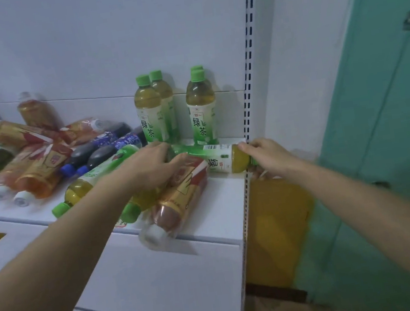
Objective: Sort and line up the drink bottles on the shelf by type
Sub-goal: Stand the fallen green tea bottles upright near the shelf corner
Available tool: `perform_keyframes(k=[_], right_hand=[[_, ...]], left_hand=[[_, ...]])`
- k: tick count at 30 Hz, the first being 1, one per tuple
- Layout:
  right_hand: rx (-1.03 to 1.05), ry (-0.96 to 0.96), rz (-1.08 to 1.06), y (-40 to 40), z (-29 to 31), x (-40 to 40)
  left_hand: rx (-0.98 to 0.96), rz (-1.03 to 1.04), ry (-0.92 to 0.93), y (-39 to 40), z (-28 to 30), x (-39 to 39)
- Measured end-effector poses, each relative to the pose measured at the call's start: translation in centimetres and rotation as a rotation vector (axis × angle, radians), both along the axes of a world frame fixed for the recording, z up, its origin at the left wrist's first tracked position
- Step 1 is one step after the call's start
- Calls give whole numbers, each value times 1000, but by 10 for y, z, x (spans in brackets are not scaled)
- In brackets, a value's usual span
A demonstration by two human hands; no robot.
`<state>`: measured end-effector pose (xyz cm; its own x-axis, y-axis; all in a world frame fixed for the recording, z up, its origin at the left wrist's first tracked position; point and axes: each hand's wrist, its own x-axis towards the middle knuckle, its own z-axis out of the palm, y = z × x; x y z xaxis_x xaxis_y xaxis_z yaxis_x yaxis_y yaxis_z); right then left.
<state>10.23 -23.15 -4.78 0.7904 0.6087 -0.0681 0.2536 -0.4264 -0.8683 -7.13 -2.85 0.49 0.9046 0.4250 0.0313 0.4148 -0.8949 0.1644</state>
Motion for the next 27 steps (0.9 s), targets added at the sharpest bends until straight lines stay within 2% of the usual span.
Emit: perform_keyframes(k=[3, 6, 10, 13, 16, 19, 24, 27], right_hand=[[60, -91, -120, 1, -5, -4], [141, -177, -178, 2, 14, -3], [231, -361, -227, 11, 64, -4], [208, -530, -156, 33, 97, -12], [91, -685, -18, 66, 121, -29], [-35, -670, 82, 98, 137, -42], [-132, -585, 35, 117, 144, -48], [-108, -540, 4, 112, 142, -53]], left_hand=[[13, 7, -5, -1, -5, -19], [-4, 44, -46, 3, -9, -29], [-187, 92, -82, 12, -14, -36], [-177, 87, -103, 13, -16, -38], [-128, 71, -120, 17, -20, -34], [-90, 53, -122, 20, -25, -30], [-87, 39, -117, 25, -30, -28], [-148, 33, 30, 31, -24, -25]])
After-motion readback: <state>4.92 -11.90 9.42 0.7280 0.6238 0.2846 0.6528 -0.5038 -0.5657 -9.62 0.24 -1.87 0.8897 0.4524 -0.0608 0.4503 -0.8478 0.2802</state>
